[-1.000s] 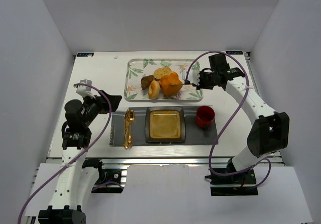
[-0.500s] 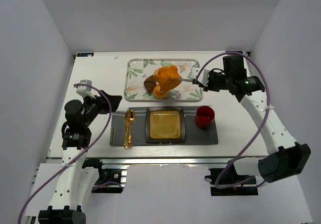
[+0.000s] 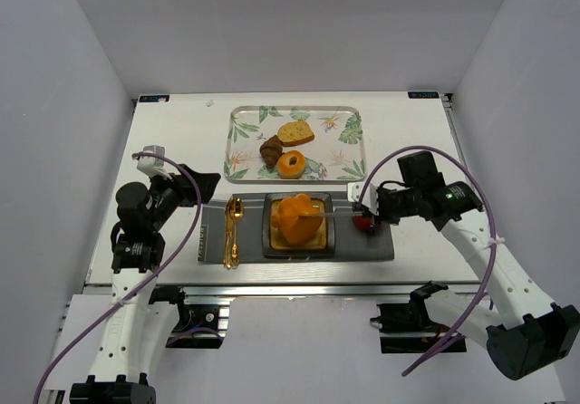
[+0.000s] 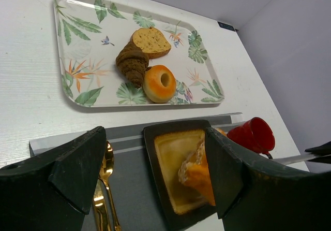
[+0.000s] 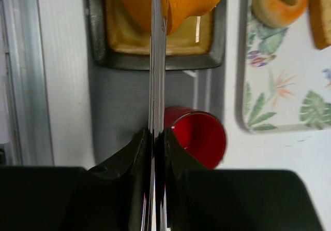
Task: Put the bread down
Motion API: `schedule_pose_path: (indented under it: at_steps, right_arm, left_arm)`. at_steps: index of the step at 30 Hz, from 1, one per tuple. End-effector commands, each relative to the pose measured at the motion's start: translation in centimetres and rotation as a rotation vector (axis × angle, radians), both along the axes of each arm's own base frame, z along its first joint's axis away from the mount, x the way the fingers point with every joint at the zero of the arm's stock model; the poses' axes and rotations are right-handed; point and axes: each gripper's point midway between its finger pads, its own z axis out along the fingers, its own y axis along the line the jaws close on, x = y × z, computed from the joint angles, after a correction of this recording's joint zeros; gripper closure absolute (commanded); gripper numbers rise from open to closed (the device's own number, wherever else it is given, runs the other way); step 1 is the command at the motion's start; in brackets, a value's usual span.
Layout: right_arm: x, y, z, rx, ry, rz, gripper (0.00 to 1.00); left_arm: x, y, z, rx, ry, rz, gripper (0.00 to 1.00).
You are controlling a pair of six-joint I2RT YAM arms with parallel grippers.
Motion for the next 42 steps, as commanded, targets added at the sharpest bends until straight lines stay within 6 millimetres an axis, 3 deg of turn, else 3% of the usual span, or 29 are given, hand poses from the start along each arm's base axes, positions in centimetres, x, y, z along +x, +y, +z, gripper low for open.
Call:
schedule_pose_path:
  at_steps: [1,7,12,19,31,36,37,39,40,41,42]
  right_arm:
    - [-0.3,0.8,0.2,0.048,0.002,0.005,0.97]
    - [-0.5,0.7,-1.3,0.027,0.025,0.009,0.79]
    - [-0.8,0.6,-0.7,0.035,0.004,0.019,0.54]
    - [-1.4,0.1,0.4,0.048,-0.044,0.014,0.53]
    - [-3.1,-2.3,1.9,0.02,-0.125,-0.065,0.54]
    - [-0.7,-2.4,3.7,0.129,-0.109,-0.282,0.59]
    - [0.5,-2.5,4.4,0.157,-0.133,-0.338,0.62]
    - [1.9,-2.7,4.2,0.211,-0.079,-0.469,0.65]
    - [3.6,-3.4,5.0,0.252,-0.112,-0.545,0.66]
    - [4.4,-3.8,4.4,0.287,-0.05,-0.625,0.66]
    - [5.9,-5.9,4.5,0.313,-0.04,-0.732,0.66]
  left_arm:
    - [-0.2,-0.2,0.2,-0.009,-0.011,-0.013,0.14]
    - [-0.4,-0.1,0.0,-0.008,-0.008,-0.007,0.14]
    - [-0.5,0.0,0.0,-0.007,-0.01,-0.003,0.14]
    - [-0.4,-0.1,-0.1,-0.01,-0.01,-0.008,0.14]
    - [-0.3,-0.4,-0.4,-0.018,-0.012,-0.021,0.14]
    - [-0.3,-0.4,-0.3,-0.021,-0.016,-0.026,0.14]
    - [-0.3,-0.4,-0.4,-0.021,-0.016,-0.026,0.14]
    - [-0.3,-0.6,-0.3,-0.023,-0.02,-0.033,0.14]
    - [-0.3,-0.5,-0.3,-0.023,-0.02,-0.032,0.14]
    - [-0.3,-0.6,-0.3,-0.023,-0.02,-0.035,0.14]
    - [-0.3,-0.6,-0.2,-0.022,-0.024,-0.033,0.14]
